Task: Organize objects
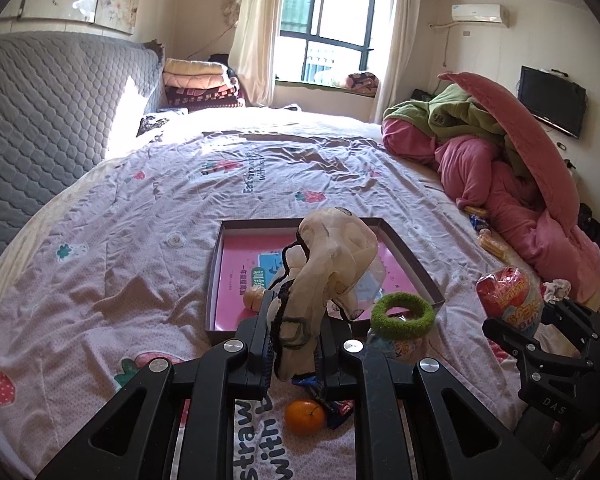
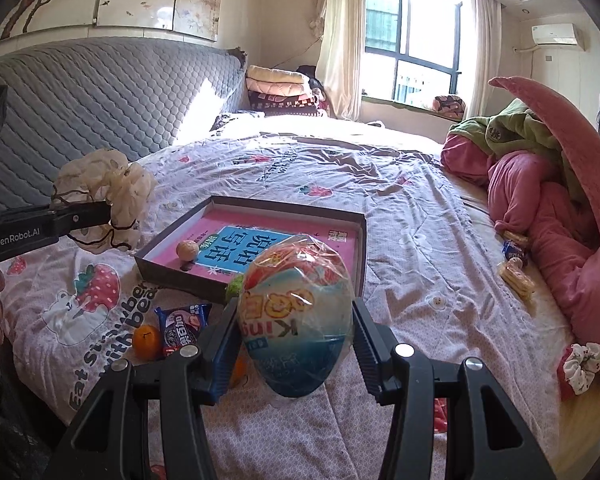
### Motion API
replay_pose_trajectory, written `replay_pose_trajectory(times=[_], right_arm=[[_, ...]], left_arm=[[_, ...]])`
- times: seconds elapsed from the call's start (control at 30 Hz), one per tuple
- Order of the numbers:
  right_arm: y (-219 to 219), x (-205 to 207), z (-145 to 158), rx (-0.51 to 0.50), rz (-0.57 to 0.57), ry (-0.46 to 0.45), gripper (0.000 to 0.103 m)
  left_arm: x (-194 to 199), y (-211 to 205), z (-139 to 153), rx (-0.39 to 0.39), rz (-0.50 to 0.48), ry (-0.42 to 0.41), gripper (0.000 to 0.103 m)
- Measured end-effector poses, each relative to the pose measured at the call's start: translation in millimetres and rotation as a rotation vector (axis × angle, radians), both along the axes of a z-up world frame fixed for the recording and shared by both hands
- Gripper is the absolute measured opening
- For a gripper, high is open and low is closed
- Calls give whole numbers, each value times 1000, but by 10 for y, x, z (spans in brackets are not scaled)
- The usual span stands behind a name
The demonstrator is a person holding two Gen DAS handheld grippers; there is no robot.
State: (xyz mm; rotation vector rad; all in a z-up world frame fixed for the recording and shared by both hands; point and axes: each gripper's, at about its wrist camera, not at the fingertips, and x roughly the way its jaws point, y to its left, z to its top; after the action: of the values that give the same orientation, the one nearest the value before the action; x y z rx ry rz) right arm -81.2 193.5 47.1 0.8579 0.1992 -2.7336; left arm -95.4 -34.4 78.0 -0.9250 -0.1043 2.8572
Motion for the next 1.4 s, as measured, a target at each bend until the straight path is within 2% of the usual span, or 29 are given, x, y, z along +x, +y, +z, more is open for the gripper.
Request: replay_pose_trajectory(times=[0.43, 0.83, 1.13, 1.4], right_arm=[[29, -134, 350, -14, 24, 10, 52], [-48, -351, 564, -1, 52, 29, 52], [-49, -524, 652, 25, 50, 44, 52], [-83, -607, 612, 25, 61, 41, 52]], left_arm=[[-32, 3, 386, -37, -18, 33, 16], [-246, -54, 631, -45, -12, 48, 16], [-368, -18, 684, -41, -23, 60, 16], [-497, 14, 615, -40, -26, 52, 16]])
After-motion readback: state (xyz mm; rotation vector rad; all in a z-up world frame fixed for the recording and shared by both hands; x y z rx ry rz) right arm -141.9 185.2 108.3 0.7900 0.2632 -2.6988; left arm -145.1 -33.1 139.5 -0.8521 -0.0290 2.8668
